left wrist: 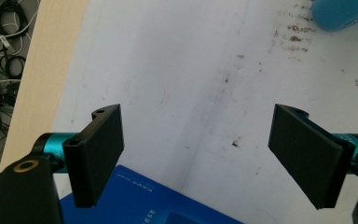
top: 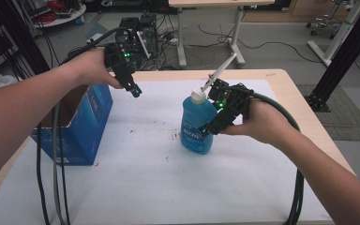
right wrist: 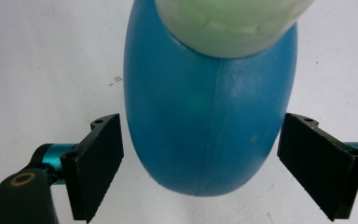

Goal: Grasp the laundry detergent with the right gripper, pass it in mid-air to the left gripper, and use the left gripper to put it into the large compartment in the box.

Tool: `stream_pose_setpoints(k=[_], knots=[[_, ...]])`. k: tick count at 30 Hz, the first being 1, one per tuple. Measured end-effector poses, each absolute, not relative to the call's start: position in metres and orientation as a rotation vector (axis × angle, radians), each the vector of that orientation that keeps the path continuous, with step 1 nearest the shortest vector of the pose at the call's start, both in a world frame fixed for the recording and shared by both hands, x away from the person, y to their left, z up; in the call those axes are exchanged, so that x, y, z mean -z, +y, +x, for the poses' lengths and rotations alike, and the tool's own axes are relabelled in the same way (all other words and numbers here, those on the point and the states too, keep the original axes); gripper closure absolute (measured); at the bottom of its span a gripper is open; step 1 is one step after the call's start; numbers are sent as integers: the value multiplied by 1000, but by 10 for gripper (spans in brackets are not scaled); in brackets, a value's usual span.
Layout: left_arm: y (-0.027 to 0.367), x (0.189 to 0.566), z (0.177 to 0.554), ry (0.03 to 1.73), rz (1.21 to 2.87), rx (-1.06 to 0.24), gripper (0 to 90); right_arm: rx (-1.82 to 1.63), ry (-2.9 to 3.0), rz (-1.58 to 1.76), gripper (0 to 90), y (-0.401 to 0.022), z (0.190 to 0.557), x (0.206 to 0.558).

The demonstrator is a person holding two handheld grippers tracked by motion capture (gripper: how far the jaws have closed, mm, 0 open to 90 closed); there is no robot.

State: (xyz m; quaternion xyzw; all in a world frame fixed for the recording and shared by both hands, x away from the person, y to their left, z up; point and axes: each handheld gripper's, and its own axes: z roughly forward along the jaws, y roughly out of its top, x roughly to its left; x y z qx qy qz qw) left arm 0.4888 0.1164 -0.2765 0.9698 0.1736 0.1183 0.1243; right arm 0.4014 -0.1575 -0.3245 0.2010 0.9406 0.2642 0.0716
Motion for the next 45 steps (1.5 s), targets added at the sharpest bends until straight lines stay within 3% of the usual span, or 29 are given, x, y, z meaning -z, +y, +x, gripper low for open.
stream_pose_setpoints(k=[19, 21, 45], knots=[[117, 276, 488, 510, 2825, -346, 182, -813, 2786, 598, 195, -151, 400, 332], [117, 276, 488, 515, 2819, -346, 182, -825, 2792, 592, 265, -151, 400, 332], [117, 275, 488, 507, 2824, -340, 182, -835, 2796, 576, 338, -154, 400, 331]])
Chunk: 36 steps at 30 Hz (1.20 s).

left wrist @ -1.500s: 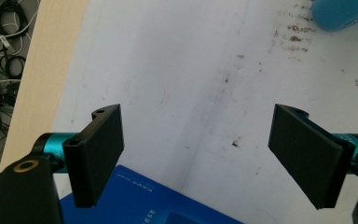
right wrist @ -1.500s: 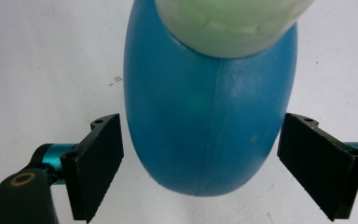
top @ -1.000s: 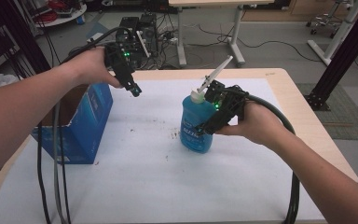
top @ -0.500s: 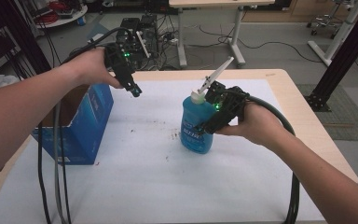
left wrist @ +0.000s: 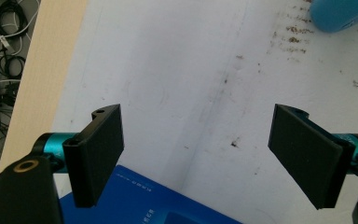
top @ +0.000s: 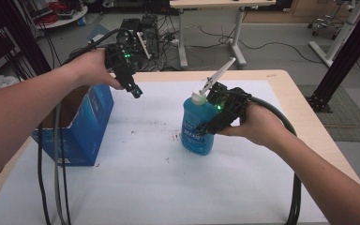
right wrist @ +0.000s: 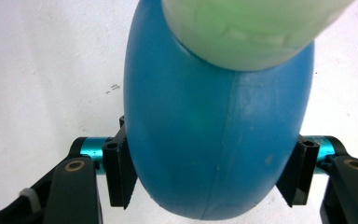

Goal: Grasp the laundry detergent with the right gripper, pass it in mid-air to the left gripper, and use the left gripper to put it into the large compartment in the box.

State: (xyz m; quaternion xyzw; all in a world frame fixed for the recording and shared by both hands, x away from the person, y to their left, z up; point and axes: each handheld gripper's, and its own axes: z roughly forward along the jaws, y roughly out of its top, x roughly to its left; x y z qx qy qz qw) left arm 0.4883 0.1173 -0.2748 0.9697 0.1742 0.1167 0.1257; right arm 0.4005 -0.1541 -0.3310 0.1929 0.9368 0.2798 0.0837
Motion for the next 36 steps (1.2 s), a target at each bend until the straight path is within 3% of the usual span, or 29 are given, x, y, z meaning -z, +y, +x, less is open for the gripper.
stream_pose_setpoints(k=[13, 36], knots=[[119, 274, 488, 510, 2823, -342, 182, -839, 2805, 552, 404, -153, 401, 332], [119, 274, 487, 517, 2813, -345, 182, -872, 2802, 563, 431, -156, 400, 332]])
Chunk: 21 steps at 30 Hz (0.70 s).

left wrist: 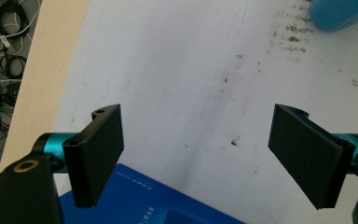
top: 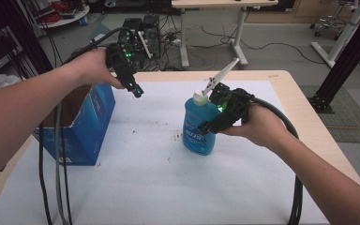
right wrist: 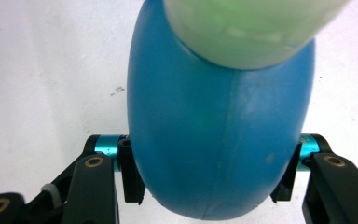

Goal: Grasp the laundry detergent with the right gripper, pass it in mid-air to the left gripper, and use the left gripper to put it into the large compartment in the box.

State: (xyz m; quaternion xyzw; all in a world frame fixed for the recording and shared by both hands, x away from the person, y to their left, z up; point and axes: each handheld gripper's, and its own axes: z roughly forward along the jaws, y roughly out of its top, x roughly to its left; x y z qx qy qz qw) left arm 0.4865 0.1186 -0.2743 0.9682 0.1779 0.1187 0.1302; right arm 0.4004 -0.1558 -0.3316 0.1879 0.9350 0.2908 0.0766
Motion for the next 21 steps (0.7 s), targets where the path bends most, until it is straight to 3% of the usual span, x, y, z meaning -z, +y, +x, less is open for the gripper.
stream_pose_setpoints(k=[21], knots=[[119, 272, 484, 494, 2820, -347, 182, -903, 2814, 505, 445, -158, 401, 332]])
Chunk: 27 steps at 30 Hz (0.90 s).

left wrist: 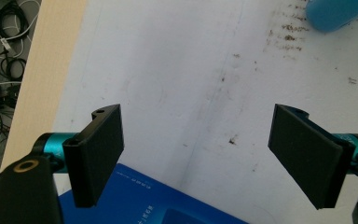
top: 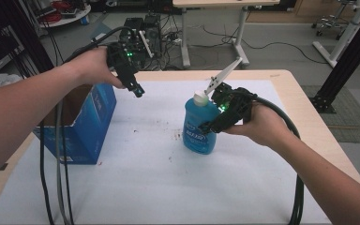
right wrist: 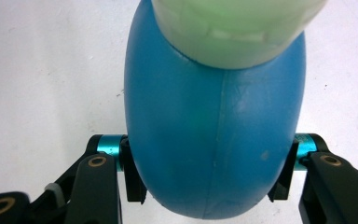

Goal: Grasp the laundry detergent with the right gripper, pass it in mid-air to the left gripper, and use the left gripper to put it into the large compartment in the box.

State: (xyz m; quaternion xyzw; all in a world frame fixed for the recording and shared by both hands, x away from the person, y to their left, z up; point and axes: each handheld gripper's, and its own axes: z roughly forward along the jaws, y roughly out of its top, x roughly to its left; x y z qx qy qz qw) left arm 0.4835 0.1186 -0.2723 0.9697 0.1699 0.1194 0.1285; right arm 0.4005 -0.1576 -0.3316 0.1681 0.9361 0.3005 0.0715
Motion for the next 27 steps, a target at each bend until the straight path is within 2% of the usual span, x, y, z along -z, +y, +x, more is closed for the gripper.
stream_pose_setpoints(k=[27], knots=[[119, 272, 483, 478, 2817, -336, 182, -921, 2849, 465, 450, -165, 405, 326]])
